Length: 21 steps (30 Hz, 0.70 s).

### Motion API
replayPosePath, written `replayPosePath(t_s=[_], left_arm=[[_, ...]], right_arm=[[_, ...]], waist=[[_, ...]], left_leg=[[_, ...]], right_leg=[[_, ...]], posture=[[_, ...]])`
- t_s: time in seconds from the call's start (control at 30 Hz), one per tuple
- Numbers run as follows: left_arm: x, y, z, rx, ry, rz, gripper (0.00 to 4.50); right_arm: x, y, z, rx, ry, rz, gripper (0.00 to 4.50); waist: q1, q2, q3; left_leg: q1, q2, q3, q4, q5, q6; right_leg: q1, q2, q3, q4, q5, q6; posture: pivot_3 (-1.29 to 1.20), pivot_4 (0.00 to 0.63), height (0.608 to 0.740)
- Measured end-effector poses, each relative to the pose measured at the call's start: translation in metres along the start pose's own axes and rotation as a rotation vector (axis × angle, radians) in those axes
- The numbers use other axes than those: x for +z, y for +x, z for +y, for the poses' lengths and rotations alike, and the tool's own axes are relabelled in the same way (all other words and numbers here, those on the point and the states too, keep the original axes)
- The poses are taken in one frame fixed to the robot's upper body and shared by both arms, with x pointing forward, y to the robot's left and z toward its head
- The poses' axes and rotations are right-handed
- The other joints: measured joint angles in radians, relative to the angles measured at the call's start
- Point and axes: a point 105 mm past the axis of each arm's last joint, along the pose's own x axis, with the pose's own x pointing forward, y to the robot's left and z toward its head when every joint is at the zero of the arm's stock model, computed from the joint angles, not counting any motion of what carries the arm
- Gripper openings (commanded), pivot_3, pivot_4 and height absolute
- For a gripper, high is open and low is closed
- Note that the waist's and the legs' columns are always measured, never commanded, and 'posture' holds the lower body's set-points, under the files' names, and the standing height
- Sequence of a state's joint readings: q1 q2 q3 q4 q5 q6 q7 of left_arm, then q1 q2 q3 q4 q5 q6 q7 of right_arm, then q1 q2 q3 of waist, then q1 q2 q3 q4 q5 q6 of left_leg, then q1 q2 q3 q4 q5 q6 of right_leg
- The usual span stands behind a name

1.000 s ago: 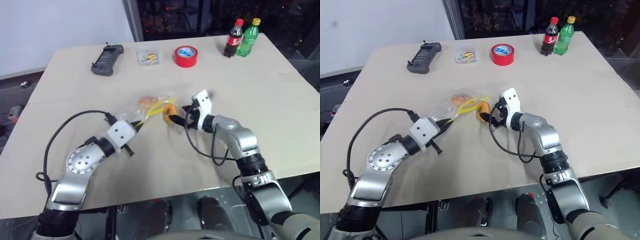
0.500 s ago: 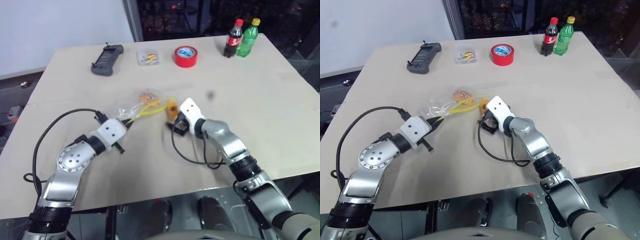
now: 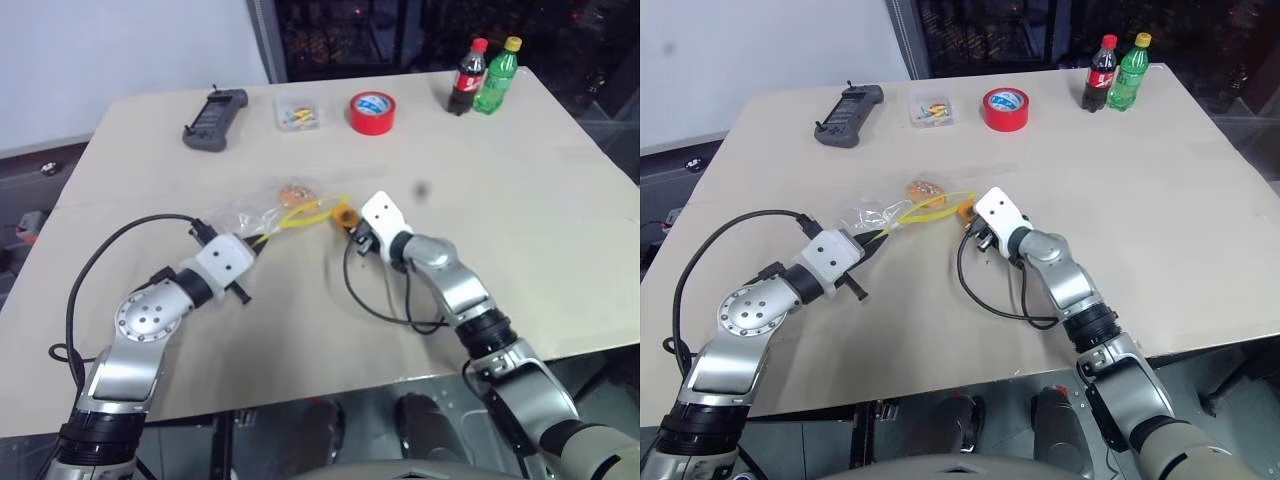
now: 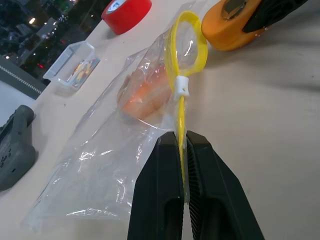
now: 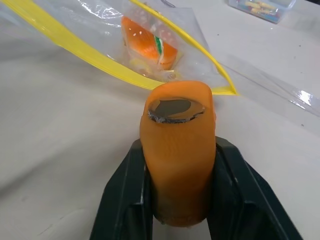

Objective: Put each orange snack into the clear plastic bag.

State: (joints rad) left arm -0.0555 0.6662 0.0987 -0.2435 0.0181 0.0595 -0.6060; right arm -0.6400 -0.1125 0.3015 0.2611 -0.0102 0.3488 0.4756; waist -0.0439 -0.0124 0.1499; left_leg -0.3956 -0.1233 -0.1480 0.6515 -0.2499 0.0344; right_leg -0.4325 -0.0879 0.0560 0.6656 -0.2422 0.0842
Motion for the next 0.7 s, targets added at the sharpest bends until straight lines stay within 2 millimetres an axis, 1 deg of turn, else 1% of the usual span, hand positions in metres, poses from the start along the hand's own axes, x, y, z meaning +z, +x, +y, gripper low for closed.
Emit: replayPosePath(t_s=[0.1,0.2,0.27,0.37,0.4,0.43,0.47,0.57,0.7], left_arm=[[0.000,0.000,-0.001,0.001,-0.006,-0.004,0.00],[0.002,0.000,-0.003,0.000,-0.010,-0.012,0.00],[0.003,-0.001,-0.006,-0.004,-0.013,-0.018,0.00],[0.002,-0.002,-0.008,-0.007,-0.025,-0.015,0.00],[0.004,-0.002,-0.010,-0.009,-0.027,-0.023,0.00],[0.005,-0.002,-0.010,-0.009,-0.025,-0.029,0.00],[0.008,-0.003,-0.010,-0.011,-0.025,-0.037,0.00],[0.011,-0.004,-0.014,-0.018,-0.030,-0.049,0.00],[0.009,-0.007,-0.019,-0.034,-0.033,-0.040,0.00]], right_arm=[[0.011,-0.008,0.001,0.047,0.064,-0.044,1.28],[0.035,-0.021,0.010,0.148,0.115,-0.126,1.28],[0.043,-0.024,0.012,0.170,0.135,-0.145,1.28],[0.042,-0.021,0.019,0.197,0.159,-0.132,1.28],[0.041,-0.016,0.027,0.221,0.167,-0.122,1.28],[0.040,-0.014,0.029,0.229,0.169,-0.116,1.28],[0.038,-0.007,0.034,0.244,0.178,-0.104,1.28],[0.035,0.004,0.039,0.257,0.193,-0.085,1.28],[0.033,0.009,0.039,0.259,0.204,-0.080,1.28]], waist=[[0.001,0.000,0.000],[0.000,0.000,0.000],[0.000,0.000,0.000],[0.001,0.000,0.000],[0.001,0.000,0.000],[0.000,0.000,0.000],[0.000,0.000,0.000],[0.001,0.000,0.000],[0.001,0.000,0.000]], left_leg=[[0.000,0.000,0.000,0.000,0.000,0.000],[0.000,0.000,0.000,0.000,0.000,0.000],[0.000,0.000,0.000,0.000,0.000,0.000],[0.000,0.000,0.000,0.000,0.000,0.000],[0.000,0.000,0.000,0.000,0.000,0.000],[0.000,0.000,0.000,0.000,0.000,0.000],[0.000,0.000,0.000,0.000,0.000,0.000],[0.000,0.000,0.000,0.000,0.000,0.000],[0.000,0.000,0.000,0.000,0.000,0.000]], right_leg=[[0.000,0.000,0.000,0.000,0.000,0.000],[0.000,0.000,0.000,-0.001,0.000,0.000],[0.000,0.000,0.000,-0.001,0.000,0.000],[0.000,0.000,0.000,0.000,0.000,0.000],[0.000,0.000,0.000,0.000,0.000,0.000],[0.000,0.000,0.000,-0.001,0.000,0.000],[0.000,0.000,0.000,-0.001,0.000,0.000],[0.000,0.000,0.000,-0.001,0.000,0.000],[0.000,0.000,0.000,-0.001,0.000,0.000]], posture=[[0.00,0.150,0.740],[0.00,0.150,0.740],[0.00,0.150,0.740],[0.00,0.150,0.740],[0.00,0.150,0.740],[0.00,0.150,0.740],[0.00,0.150,0.740],[0.00,0.150,0.740],[0.00,0.150,0.740]])
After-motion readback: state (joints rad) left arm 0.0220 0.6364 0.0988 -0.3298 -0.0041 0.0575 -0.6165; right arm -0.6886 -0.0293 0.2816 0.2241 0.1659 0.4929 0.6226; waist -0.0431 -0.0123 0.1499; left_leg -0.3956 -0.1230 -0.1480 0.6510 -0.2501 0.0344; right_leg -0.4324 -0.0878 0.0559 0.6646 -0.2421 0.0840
